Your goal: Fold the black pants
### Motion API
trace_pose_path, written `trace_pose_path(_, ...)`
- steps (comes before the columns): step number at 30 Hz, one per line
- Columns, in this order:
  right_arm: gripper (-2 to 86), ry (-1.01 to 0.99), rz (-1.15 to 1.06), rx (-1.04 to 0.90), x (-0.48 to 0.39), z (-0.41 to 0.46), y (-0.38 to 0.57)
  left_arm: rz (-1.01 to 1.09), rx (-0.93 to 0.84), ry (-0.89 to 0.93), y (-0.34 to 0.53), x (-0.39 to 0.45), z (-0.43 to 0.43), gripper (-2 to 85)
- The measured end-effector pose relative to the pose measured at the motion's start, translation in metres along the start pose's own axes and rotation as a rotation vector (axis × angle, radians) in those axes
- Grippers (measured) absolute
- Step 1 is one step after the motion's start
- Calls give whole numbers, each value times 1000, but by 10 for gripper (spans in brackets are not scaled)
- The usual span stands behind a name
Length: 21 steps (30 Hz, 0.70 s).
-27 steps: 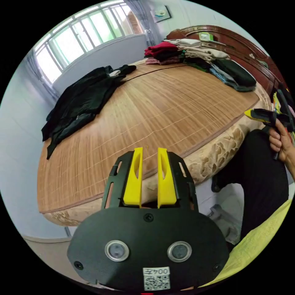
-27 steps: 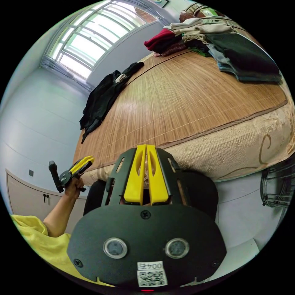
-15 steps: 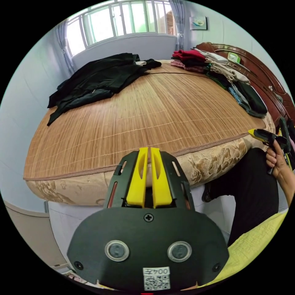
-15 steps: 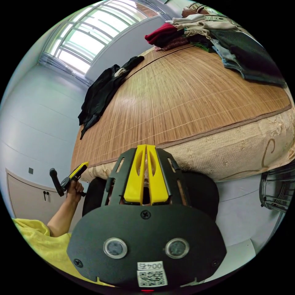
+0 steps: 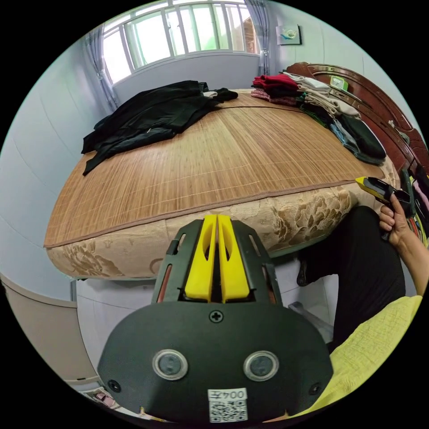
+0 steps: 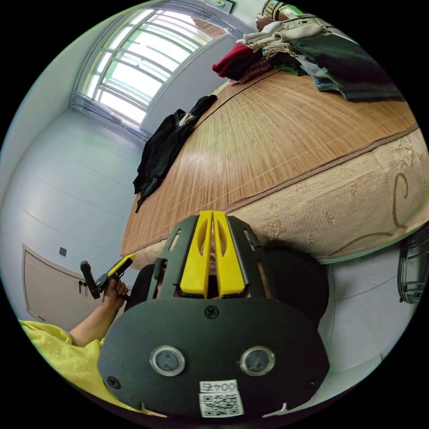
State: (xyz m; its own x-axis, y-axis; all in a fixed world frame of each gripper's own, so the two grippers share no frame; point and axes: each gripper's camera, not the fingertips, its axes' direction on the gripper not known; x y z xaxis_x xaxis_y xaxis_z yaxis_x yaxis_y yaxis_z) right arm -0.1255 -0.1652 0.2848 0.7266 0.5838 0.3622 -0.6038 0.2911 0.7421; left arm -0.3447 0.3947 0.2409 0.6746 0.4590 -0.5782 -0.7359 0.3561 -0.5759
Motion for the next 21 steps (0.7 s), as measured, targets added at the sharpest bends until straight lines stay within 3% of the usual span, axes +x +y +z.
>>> trace_pose_path(13,-8,-87,-80,60,-38,-38,2,-98,-34,63,117,-45,148,1)
trace_pose_path(21,-8,-203,-242,-2,-104,-25,-84,-89,112,96,50,-98,264,3)
